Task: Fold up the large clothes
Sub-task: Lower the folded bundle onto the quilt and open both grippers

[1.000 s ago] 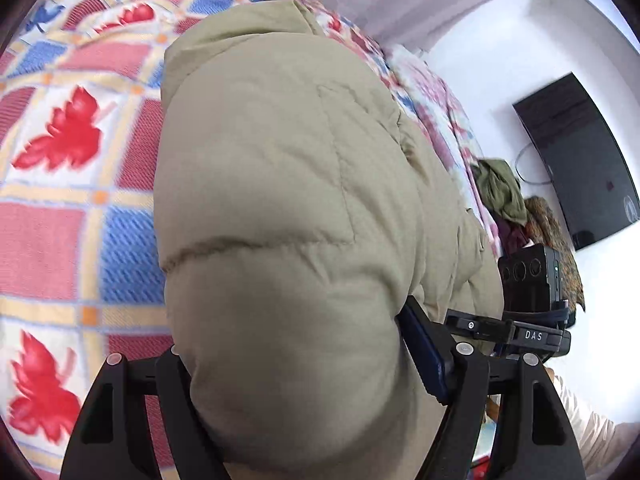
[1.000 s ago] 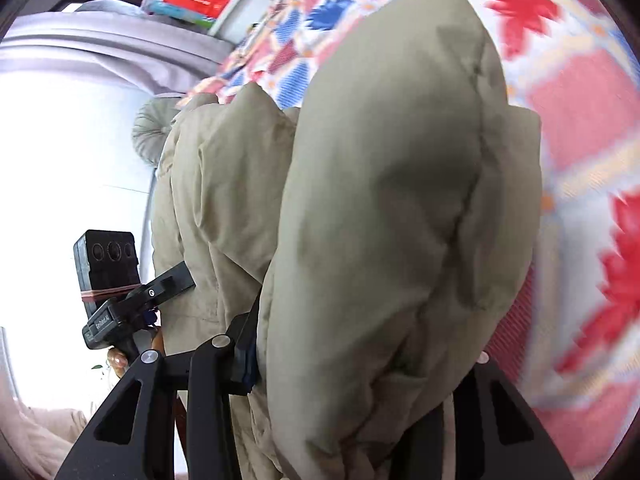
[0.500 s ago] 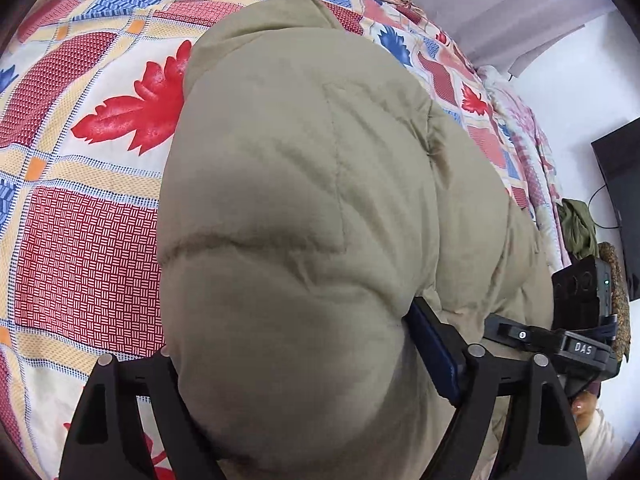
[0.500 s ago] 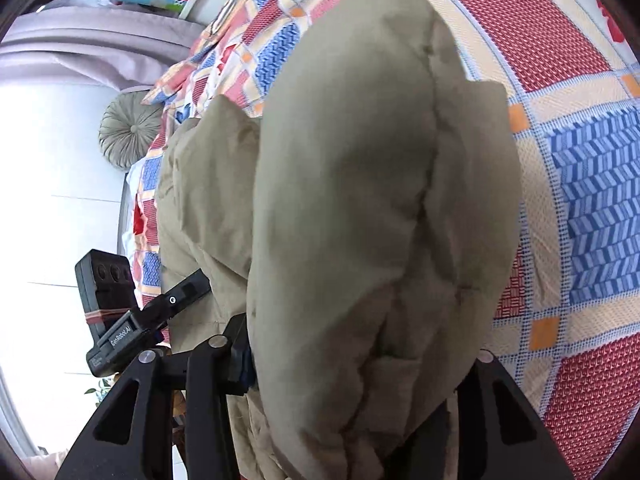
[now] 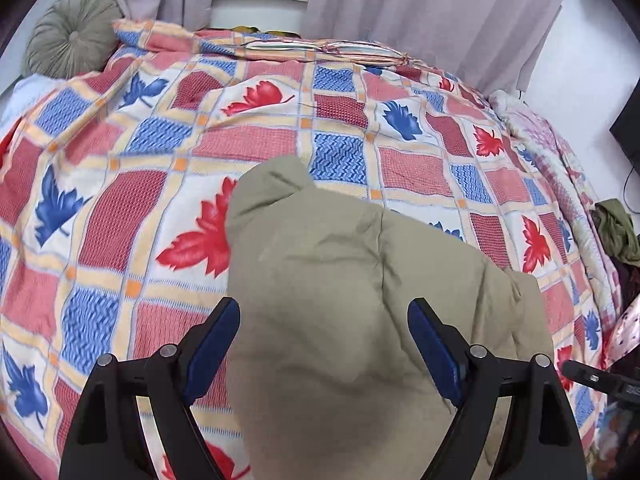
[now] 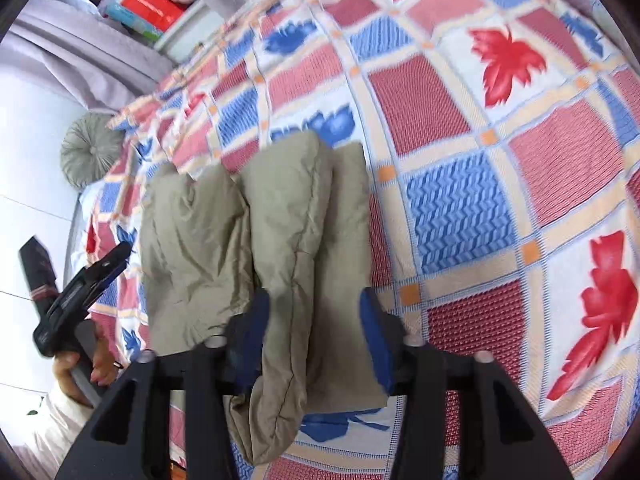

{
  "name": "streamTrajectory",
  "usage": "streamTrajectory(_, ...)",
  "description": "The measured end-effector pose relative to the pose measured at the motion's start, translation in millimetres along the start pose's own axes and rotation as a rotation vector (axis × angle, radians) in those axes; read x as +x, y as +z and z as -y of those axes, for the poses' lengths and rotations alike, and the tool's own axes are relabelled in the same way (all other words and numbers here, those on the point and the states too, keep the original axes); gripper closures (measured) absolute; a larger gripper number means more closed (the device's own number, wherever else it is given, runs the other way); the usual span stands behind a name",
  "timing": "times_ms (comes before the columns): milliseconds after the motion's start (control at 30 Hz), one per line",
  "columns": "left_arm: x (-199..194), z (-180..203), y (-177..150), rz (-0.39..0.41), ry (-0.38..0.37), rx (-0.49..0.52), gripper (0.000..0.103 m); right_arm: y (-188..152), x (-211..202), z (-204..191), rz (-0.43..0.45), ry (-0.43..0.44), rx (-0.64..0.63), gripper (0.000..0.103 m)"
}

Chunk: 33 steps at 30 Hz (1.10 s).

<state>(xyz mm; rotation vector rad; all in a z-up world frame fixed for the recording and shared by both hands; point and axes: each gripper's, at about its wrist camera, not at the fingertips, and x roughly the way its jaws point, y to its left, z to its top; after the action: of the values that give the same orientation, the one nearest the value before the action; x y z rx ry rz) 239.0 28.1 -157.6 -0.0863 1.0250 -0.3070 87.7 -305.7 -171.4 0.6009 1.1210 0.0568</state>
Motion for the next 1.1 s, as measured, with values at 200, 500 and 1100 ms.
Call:
streamTrajectory(200,42.4,46.4,-8.2,-0.069,0.010,0.074,0.016,-5.2,-2.5,-57.3,-0.014,0.192,-0.093,0.069)
streamTrajectory(500,58.1,92.6,-28.4,-0.085,0.085,0.191,0.016,-62.0,70.4,-76.6,-0.190,-0.054,-0.194,0.071)
streamTrajectory(1100,7.1,84.2,-46.5,-0.153,0.096,0.174,0.015,-74.3,84.2,-47.0,-0.224,-0.057,-0.061,0.075)
